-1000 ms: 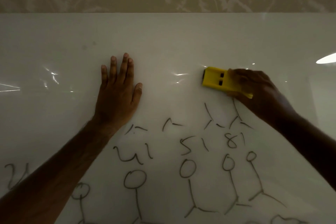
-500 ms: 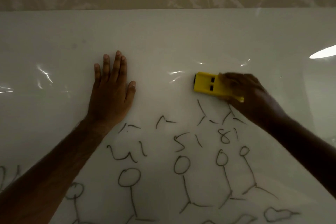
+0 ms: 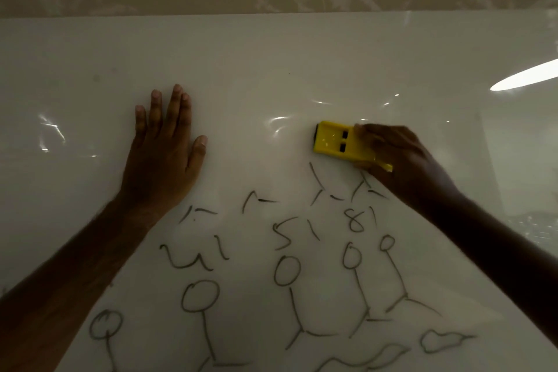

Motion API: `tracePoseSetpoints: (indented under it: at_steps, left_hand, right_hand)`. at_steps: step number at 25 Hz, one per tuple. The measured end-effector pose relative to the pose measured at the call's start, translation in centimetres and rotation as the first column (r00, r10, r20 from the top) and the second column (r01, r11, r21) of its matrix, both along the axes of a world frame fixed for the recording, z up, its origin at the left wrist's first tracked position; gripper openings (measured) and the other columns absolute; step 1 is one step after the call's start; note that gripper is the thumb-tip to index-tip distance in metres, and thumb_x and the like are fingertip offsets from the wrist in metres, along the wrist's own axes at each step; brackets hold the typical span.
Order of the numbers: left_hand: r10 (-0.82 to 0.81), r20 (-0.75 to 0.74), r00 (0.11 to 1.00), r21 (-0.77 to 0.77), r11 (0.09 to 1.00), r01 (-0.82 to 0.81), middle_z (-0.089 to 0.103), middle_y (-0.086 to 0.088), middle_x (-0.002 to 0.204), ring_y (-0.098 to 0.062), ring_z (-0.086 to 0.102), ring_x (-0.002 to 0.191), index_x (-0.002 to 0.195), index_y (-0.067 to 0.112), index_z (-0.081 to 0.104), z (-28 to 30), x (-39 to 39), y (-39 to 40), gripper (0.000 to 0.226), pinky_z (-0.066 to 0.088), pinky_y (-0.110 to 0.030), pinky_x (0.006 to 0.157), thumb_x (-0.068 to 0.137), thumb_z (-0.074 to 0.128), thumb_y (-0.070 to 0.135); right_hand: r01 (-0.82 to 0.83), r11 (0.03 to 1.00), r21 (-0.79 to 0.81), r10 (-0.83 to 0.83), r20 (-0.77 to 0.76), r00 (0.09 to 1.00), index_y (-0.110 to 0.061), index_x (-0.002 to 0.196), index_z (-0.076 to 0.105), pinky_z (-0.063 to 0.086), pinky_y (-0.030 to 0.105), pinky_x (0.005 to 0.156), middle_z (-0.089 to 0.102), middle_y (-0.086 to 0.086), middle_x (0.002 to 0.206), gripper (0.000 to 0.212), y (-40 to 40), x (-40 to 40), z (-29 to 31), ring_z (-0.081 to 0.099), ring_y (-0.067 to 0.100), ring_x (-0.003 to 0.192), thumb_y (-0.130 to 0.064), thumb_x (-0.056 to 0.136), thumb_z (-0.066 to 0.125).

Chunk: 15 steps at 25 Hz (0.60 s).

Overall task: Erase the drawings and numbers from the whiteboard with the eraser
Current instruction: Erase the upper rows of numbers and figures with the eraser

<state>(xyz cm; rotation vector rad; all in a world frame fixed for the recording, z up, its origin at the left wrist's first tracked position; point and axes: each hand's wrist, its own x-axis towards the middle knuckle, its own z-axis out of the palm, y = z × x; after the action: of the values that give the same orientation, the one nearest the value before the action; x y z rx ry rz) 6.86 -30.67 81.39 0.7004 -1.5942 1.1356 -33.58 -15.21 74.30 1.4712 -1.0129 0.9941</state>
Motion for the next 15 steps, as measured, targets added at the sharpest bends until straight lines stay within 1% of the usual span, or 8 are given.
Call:
tracePoseSetpoints:
  at_steps: [3, 5, 7, 9, 10, 11, 13, 15]
  left_hand:
    - [-0.002, -0.002, 1.000, 0.006, 1.000, 0.002, 0.012, -0.020, 0.180, -0.048, 0.008, 0.166, 0.171, 0.000, 0.015, 0.1, 0.0, 0.1, 0.076, 0.006, -0.062, 0.134, 0.111, 0.025, 0.045]
    - [-0.004, -0.005, 1.000, 0.016, 1.000, 0.004, 0.011, -0.021, 0.180, -0.048, 0.008, 0.166, 0.171, 0.000, 0.014, 0.0, -0.1, 0.3, 0.076, 0.006, -0.062, 0.134, 0.110, 0.025, 0.044]
    - [-0.003, -0.013, 1.000, 0.016, 1.000, 0.003, 0.012, -0.021, 0.180, -0.048, 0.008, 0.166, 0.171, -0.001, 0.015, -0.1, -0.4, 0.4, 0.076, 0.006, -0.063, 0.134, 0.111, 0.026, 0.043]
    - [-0.004, -0.020, 1.000, 0.017, 1.000, 0.004, 0.012, -0.021, 0.180, -0.049, 0.009, 0.165, 0.171, -0.001, 0.016, -0.2, -0.6, 0.5, 0.075, 0.006, -0.063, 0.134, 0.110, 0.027, 0.042]
    - [-0.007, -0.019, 1.000, 0.019, 1.000, 0.007, 0.012, -0.021, 0.180, -0.049, 0.009, 0.165, 0.171, -0.001, 0.016, -0.2, -0.8, 0.5, 0.075, 0.006, -0.063, 0.134, 0.110, 0.027, 0.042]
    - [-0.009, -0.016, 1.000, 0.022, 1.000, 0.009, 0.012, -0.020, 0.180, -0.049, 0.009, 0.165, 0.171, -0.001, 0.016, -0.3, -0.9, 0.6, 0.075, 0.007, -0.063, 0.134, 0.110, 0.028, 0.042]
    - [-0.006, -0.005, 1.000, 0.024, 1.000, 0.006, 0.012, -0.020, 0.180, -0.049, 0.009, 0.165, 0.171, 0.000, 0.016, -0.2, -0.8, 0.5, 0.075, 0.006, -0.061, 0.134, 0.110, 0.027, 0.042]
    - [0.003, 0.011, 1.000, 0.021, 1.000, -0.004, 0.013, -0.019, 0.180, -0.048, 0.011, 0.165, 0.171, 0.001, 0.016, -0.2, -0.4, 0.4, 0.075, 0.006, -0.060, 0.134, 0.110, 0.027, 0.043]
  right_hand:
    - [0.007, 1.000, 0.024, -0.005, -0.076, 0.997, -0.008, 0.149, 0.056, 0.054, 0.043, 0.103, 0.060, 0.010, 0.144, 0.060, 0.6, -0.6, -3.8, 0.059, 0.034, 0.122, -0.030, 0.095, 0.071]
    - [0.047, 0.999, 0.026, -0.045, -0.058, 0.997, -0.010, 0.149, 0.055, 0.056, 0.049, 0.100, 0.060, 0.012, 0.144, 0.061, 1.3, -2.1, -4.8, 0.058, 0.034, 0.123, -0.030, 0.093, 0.070]
    - [0.044, 0.999, 0.016, -0.045, 0.066, 0.997, -0.012, 0.150, 0.053, 0.056, 0.053, 0.098, 0.059, 0.013, 0.145, 0.063, 1.7, -3.1, -3.9, 0.053, 0.034, 0.124, -0.033, 0.092, 0.067]
    - [0.005, 1.000, -0.007, -0.004, 0.210, 0.978, -0.015, 0.152, 0.052, 0.051, 0.047, 0.098, 0.056, 0.010, 0.145, 0.065, 1.4, -2.6, -2.0, 0.050, 0.033, 0.124, -0.039, 0.093, 0.064]
    - [-0.008, 1.000, -0.013, 0.011, 0.244, 0.970, -0.016, 0.153, 0.051, 0.047, 0.042, 0.099, 0.056, 0.009, 0.146, 0.065, 1.0, -1.7, -1.0, 0.049, 0.033, 0.124, -0.041, 0.094, 0.063]
    - [-0.021, 1.000, -0.019, 0.025, 0.244, 0.970, -0.016, 0.153, 0.050, 0.044, 0.038, 0.100, 0.056, 0.009, 0.146, 0.065, 0.5, -0.4, -0.3, 0.049, 0.032, 0.125, -0.043, 0.095, 0.062]
    - [-0.059, 0.998, -0.037, 0.064, 0.164, 0.984, -0.013, 0.151, 0.053, 0.042, 0.034, 0.104, 0.058, 0.011, 0.144, 0.063, -0.5, 2.0, -0.4, 0.050, 0.030, 0.124, -0.042, 0.096, 0.064]
    - [-0.077, 0.997, -0.027, 0.078, 0.061, 0.995, -0.011, 0.149, 0.055, 0.047, 0.037, 0.106, 0.060, 0.010, 0.144, 0.057, -0.9, 3.4, -2.4, 0.054, 0.031, 0.123, -0.036, 0.099, 0.066]
